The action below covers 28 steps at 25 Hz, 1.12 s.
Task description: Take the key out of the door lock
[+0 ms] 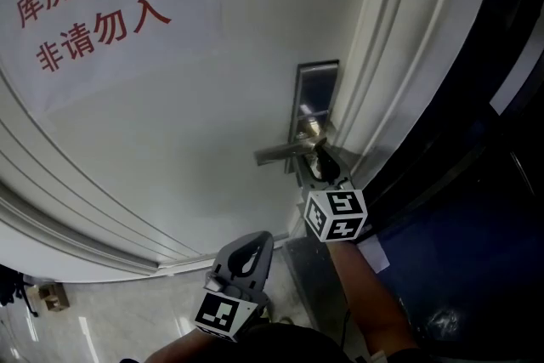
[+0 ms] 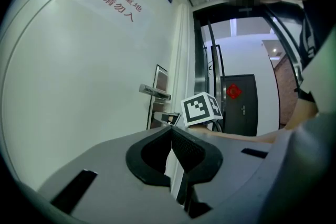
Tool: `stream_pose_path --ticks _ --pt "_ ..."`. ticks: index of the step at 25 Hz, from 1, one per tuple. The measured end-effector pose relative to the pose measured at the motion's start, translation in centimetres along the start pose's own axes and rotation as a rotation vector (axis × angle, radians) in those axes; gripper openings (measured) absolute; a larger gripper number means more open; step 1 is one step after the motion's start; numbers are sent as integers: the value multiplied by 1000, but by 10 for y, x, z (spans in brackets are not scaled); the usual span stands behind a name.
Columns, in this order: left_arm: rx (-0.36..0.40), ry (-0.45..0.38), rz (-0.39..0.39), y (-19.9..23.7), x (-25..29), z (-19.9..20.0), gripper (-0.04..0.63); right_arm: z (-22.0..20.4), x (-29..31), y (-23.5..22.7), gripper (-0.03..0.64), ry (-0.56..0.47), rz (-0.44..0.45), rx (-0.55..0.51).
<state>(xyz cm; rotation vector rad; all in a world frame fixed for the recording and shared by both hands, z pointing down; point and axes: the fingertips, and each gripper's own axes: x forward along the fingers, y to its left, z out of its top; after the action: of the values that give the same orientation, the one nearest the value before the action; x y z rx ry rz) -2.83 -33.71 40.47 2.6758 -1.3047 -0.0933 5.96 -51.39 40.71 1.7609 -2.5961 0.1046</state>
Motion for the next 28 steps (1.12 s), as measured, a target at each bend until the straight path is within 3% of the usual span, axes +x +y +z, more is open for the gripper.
stream_pose_path --ticks 28 --pt "-5 -13 -4 -10 5 1 6 -4 -26 1 137 0 -25 0"
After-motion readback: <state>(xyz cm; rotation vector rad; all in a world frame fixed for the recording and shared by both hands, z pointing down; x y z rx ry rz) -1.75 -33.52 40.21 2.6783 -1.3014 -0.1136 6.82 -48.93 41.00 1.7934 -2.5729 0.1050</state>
